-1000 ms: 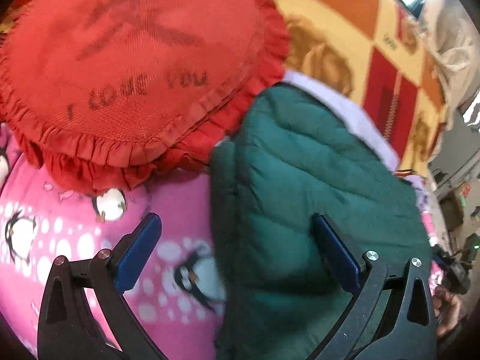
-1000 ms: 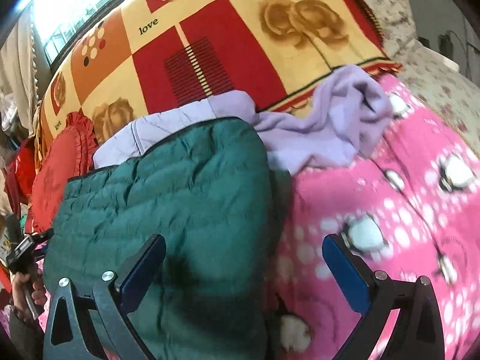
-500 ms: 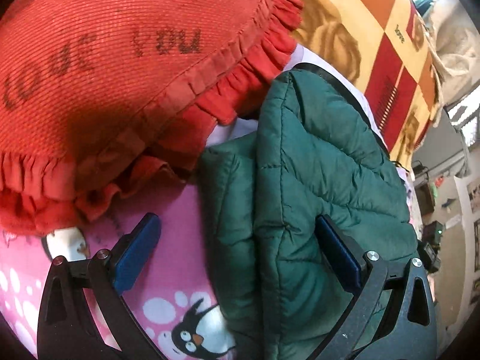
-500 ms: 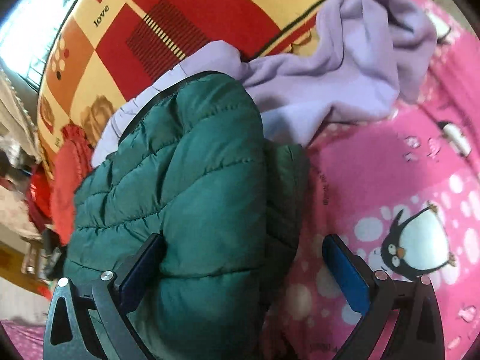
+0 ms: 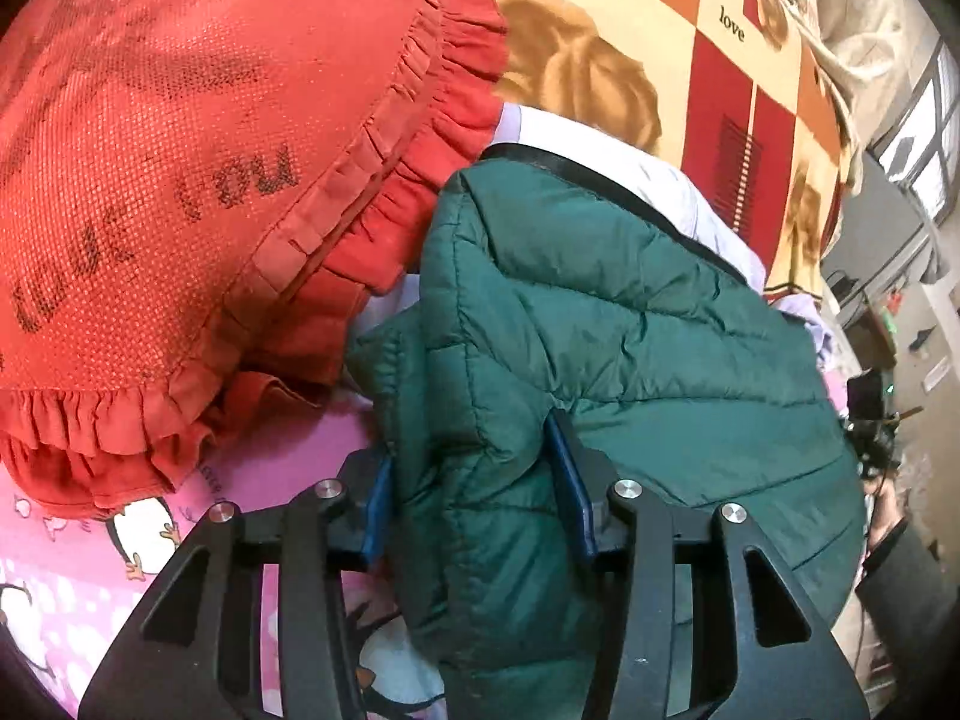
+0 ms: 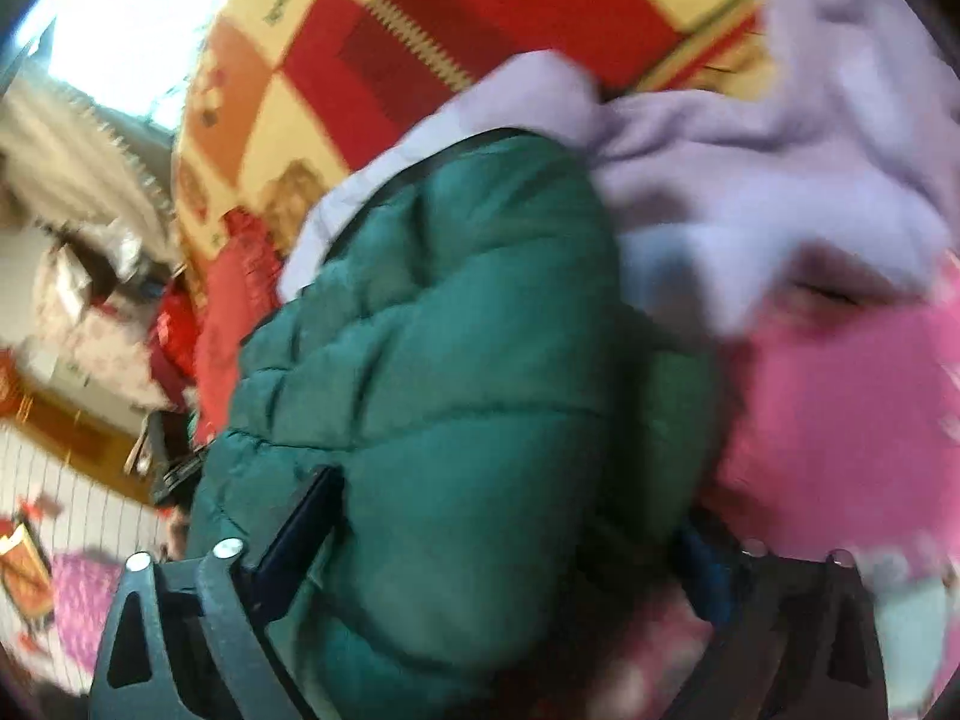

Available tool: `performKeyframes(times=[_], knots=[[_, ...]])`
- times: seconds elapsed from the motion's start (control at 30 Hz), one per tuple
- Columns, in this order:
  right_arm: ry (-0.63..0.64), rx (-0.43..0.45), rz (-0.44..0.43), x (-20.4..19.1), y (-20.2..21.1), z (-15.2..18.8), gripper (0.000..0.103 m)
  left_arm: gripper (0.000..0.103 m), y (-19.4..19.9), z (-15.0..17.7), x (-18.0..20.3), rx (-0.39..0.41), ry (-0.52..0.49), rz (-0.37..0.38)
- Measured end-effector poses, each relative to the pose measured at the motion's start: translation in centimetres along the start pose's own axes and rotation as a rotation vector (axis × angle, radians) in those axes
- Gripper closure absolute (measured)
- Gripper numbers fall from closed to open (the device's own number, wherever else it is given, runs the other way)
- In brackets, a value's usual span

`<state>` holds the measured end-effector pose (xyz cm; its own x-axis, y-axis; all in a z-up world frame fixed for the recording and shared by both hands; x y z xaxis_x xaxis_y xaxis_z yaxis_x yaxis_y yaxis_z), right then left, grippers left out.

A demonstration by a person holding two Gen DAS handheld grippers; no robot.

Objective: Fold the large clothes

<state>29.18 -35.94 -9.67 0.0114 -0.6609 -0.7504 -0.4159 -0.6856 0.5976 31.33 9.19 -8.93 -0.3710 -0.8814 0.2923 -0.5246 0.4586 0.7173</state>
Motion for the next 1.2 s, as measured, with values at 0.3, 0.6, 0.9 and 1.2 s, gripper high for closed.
performKeyframes(times=[0.3, 0.6, 0.9, 1.2], knots=[[0.212, 0.146, 0.086, -1.7, 0.2, 1.3, 0.019, 0.012, -1.2, 1.3, -2.7, -0.002, 0.148, 0.086], [0.214, 0.163, 0.115, -0.9, 0.1, 1.3, 0.019, 0.011, -1.1, 1.3, -2.3, 0.002, 0.123, 0.083], [0.308, 0.228, 0.263, -2.1, 0.8, 1.8, 0.036, 0.069, 0.7, 0.3, 0.0, 0.076, 0.01, 0.029], [0.349, 0.248, 0.264, -5.4, 3.2, 2.0, 0.067, 0.08, 5.7, -0.4, 2.1, 0.182, -0.008, -0.101]])
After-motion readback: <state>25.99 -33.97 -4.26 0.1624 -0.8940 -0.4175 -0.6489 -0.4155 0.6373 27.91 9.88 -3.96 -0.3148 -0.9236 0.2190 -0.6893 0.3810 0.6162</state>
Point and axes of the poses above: each gripper's, at about its wrist camera, not at the fingertips, and y roughly against the way its jaws point, x to its right, z to its underside, the point moved 9 cm from there along -y, roughly the way its jaws point, and after that the axes turned 12 degrees about -y, right-handed, at the moved point
